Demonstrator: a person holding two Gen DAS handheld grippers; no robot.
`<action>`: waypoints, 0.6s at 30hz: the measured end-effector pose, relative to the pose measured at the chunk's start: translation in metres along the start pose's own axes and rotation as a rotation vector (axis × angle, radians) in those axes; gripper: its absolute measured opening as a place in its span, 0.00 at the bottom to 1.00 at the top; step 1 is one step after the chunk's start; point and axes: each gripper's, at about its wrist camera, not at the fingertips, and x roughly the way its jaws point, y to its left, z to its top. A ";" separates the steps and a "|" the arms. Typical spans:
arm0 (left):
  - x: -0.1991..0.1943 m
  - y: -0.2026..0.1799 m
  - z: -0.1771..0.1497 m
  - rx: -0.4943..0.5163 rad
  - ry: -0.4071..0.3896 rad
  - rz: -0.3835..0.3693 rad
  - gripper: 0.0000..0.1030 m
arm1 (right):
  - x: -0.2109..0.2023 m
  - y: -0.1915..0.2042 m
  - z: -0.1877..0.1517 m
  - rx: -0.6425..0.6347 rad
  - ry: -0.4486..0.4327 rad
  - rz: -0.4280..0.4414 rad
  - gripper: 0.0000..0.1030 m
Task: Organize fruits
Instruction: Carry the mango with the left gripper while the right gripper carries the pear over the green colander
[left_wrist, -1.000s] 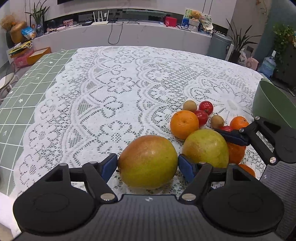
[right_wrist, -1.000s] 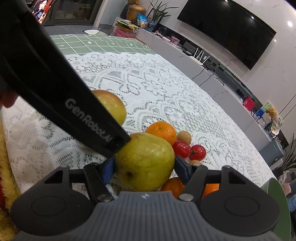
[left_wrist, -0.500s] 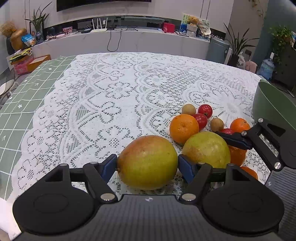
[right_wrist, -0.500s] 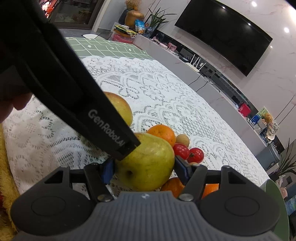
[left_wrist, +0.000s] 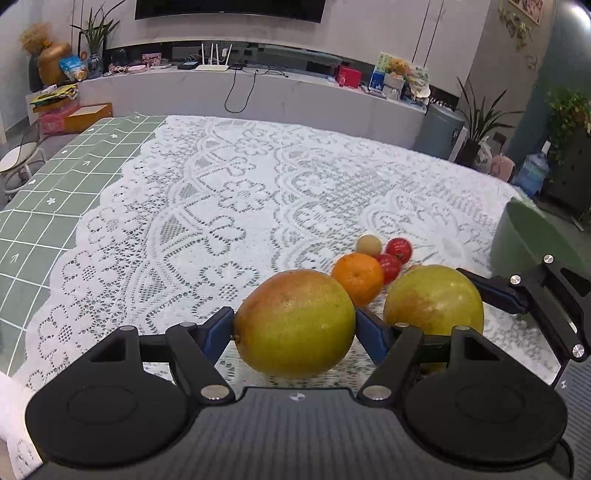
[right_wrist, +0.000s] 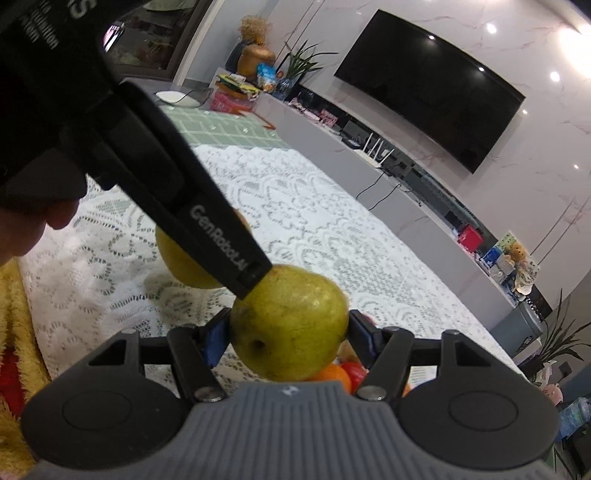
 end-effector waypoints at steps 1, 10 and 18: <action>-0.003 -0.001 0.001 -0.005 -0.003 -0.008 0.80 | -0.004 -0.002 0.000 0.006 -0.006 -0.003 0.62; -0.032 -0.036 0.018 0.042 -0.031 -0.070 0.80 | -0.042 -0.052 -0.004 0.128 -0.033 -0.011 0.62; -0.040 -0.097 0.046 0.206 -0.075 -0.117 0.80 | -0.069 -0.114 -0.022 0.196 -0.036 -0.079 0.62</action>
